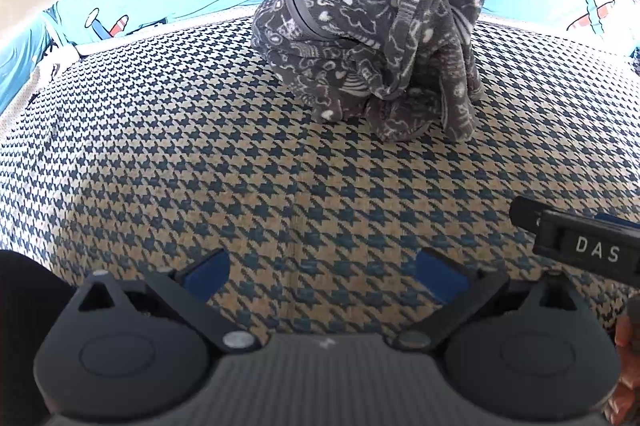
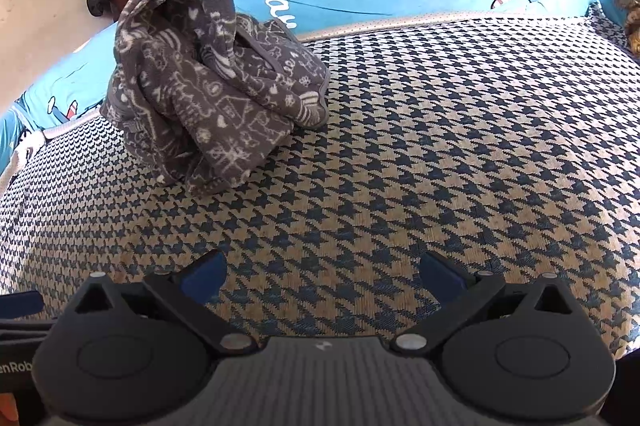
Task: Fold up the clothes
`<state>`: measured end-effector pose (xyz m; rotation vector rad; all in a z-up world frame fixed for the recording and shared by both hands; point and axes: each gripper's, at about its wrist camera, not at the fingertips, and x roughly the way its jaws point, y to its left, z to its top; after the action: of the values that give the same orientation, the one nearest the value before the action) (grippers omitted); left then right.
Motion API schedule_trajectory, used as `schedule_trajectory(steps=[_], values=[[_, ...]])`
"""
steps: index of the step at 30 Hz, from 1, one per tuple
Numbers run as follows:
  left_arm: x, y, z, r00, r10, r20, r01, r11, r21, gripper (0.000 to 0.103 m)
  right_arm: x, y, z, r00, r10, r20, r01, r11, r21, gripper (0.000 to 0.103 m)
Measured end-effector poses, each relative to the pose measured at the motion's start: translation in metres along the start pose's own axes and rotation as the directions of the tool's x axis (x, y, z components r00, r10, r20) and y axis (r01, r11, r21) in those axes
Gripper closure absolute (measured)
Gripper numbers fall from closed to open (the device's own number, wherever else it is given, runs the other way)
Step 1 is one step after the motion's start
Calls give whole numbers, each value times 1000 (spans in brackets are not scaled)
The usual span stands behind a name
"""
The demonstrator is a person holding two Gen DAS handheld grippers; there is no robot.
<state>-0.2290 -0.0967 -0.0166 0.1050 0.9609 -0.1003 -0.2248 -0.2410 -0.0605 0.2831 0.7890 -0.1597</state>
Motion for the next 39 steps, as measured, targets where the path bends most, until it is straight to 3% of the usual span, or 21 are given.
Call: schedule_trajectory(steps=[17, 32, 39], values=[[5, -5, 1, 1000, 15, 6, -15, 999, 41, 0, -1, 2, 1, 1000, 26, -5, -26, 1000, -3, 4], [9, -2, 1, 1000, -17, -6, 17, 1000, 26, 0, 2, 0, 0, 1000, 6, -29, -6, 1000, -1, 6], [11, -2, 1, 1000, -19, -8, 19, 1000, 14, 0, 2, -2, 1, 999, 2, -33, -2, 1000, 8, 13]])
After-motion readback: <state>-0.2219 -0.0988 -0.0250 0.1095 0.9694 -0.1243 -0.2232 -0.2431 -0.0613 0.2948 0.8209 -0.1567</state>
